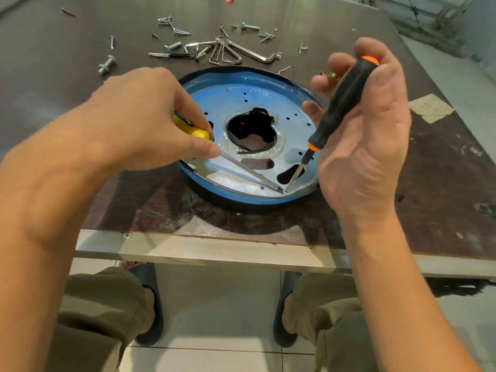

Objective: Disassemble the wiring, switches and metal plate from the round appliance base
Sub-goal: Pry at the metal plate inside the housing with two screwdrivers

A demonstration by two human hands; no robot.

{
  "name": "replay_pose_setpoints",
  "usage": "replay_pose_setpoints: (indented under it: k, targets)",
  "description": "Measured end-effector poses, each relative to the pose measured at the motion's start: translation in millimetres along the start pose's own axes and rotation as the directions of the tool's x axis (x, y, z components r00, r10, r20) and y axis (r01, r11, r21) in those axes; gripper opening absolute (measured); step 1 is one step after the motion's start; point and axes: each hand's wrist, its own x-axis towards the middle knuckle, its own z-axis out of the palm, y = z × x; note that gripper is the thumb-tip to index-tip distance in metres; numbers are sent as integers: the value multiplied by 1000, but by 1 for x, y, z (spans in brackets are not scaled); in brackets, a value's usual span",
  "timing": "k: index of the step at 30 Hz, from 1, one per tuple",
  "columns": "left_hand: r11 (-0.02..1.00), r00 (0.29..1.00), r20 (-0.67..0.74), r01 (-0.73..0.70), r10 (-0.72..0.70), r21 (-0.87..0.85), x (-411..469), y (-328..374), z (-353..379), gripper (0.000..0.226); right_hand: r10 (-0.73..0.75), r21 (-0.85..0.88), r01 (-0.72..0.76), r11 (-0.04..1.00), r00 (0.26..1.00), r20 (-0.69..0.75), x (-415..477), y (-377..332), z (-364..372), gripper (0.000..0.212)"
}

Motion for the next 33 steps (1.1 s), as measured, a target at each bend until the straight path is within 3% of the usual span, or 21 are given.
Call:
replay_pose_setpoints:
  k: [10,15,20,25,30,33]
  targets:
    - [1000,1000,-24,1,-1,5,0,-2,1,40,-18,13,18,1000,1000,25,0,1,-2,27]
    - [1000,999,-31,-8,8,1,-1,-1,2,43,-66,-100,68,993,998,19,1,3,-1,27]
    - [1000,1000,-26,-5,5,1,0,-2,1,41,-11,0,11,1000,999,41,0,1,-4,31]
    - [1000,999,-32,0,0,-4,-1,0,1,40,-63,-79,67,995,997,55,1,4,-1,27]
    - [1000,1000,-22,-1,1,-1,-1,1,1,42,-10,8,10,1000,999,53,1,1,-5,32]
    - [1000,1000,-26,6,-6,-2,-1,1,0,41,-18,-27,20,999,997,71,0,1,-2,26]
